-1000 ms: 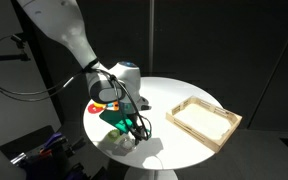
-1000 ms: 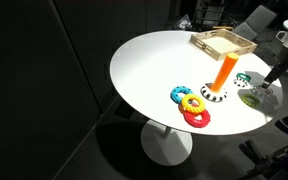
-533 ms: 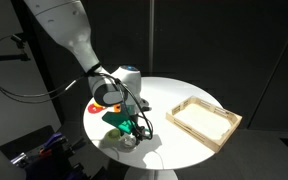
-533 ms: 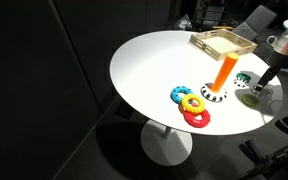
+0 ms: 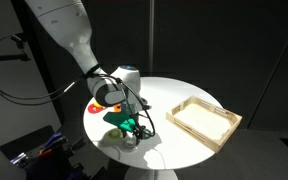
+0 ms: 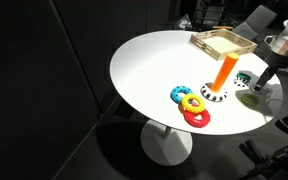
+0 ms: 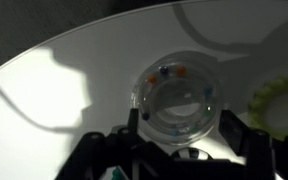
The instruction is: Put the colorless ring around the orange rod
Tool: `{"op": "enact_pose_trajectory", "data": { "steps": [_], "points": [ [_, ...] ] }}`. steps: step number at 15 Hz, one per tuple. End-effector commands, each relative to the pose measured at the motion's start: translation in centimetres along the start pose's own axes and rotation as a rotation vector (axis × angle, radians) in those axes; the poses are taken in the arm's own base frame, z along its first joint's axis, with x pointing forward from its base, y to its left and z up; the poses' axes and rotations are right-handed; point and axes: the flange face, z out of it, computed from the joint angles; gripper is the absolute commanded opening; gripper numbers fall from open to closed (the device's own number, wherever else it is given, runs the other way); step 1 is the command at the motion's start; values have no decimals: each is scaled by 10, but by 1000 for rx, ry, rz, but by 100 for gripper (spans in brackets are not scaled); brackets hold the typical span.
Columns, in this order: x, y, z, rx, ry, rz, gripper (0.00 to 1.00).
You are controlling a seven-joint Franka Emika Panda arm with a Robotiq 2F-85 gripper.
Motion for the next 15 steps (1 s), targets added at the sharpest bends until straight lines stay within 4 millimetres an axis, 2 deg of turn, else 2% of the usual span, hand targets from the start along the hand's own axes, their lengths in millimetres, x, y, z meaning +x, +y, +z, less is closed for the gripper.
{"op": "enact_pose_trajectory", "data": {
  "steps": [1,4,5,8,12,15],
  "points": [
    [4,4,-5,-27,16,13,51],
    [4,4,-12,-31,21,20,26],
    [3,3,-13,-27,20,24,56],
    [2,3,-12,-26,16,32,67],
    [1,4,-10,-26,11,37,99],
    [1,4,-8,-25,8,40,100]
  ]
}}
